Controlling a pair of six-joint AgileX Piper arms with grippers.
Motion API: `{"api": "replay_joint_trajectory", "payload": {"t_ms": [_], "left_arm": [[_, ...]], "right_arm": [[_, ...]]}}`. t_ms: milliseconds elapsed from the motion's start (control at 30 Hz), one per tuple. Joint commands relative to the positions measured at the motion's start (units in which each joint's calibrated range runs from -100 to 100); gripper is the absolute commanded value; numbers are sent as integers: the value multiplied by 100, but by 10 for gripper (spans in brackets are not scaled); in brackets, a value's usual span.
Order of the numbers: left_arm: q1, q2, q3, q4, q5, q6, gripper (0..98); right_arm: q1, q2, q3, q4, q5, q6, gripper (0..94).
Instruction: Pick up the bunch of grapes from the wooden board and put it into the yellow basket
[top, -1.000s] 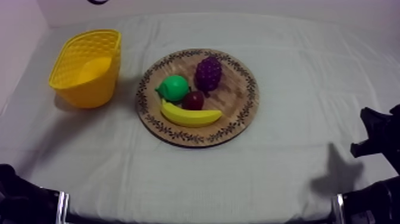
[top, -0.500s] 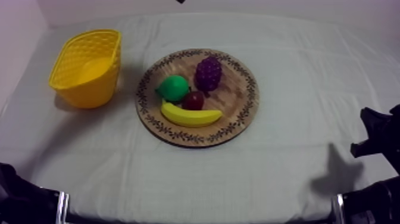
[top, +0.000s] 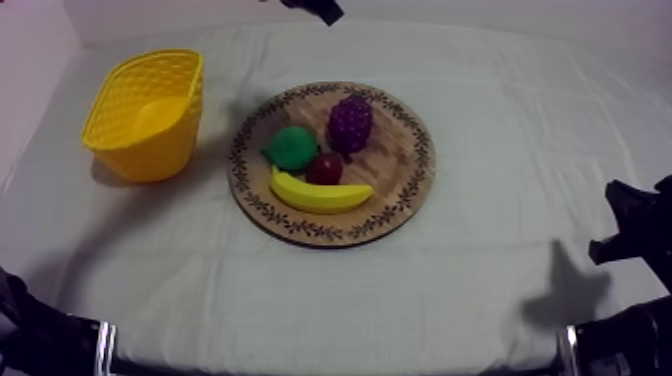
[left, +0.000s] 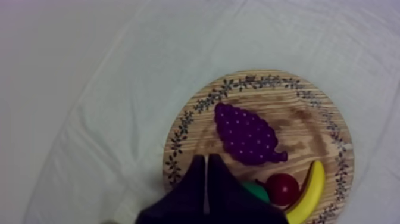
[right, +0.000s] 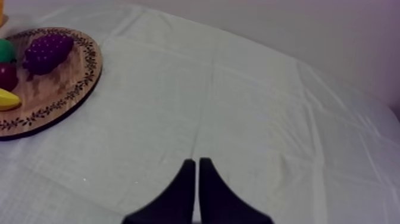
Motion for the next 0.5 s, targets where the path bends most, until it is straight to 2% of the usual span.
{"api": "replay_joint_trajectory", "payload": {"t_ms": [0,233,333,467], "left_arm": [[12,42,-64,-1,62,3,0],[83,60,-32,12,129,281,0],[137,41,75,12,127,557,0],[221,-14,243,58,8,1080,0]], "right_arm": [[-1,0,-1,-2,-5,-1,5],[-1,0,-1,-2,-5,-1,5],[-1,0,-1,-2,-5,-1,5],[-1,0,-1,-2,-5,-1,5]]}}
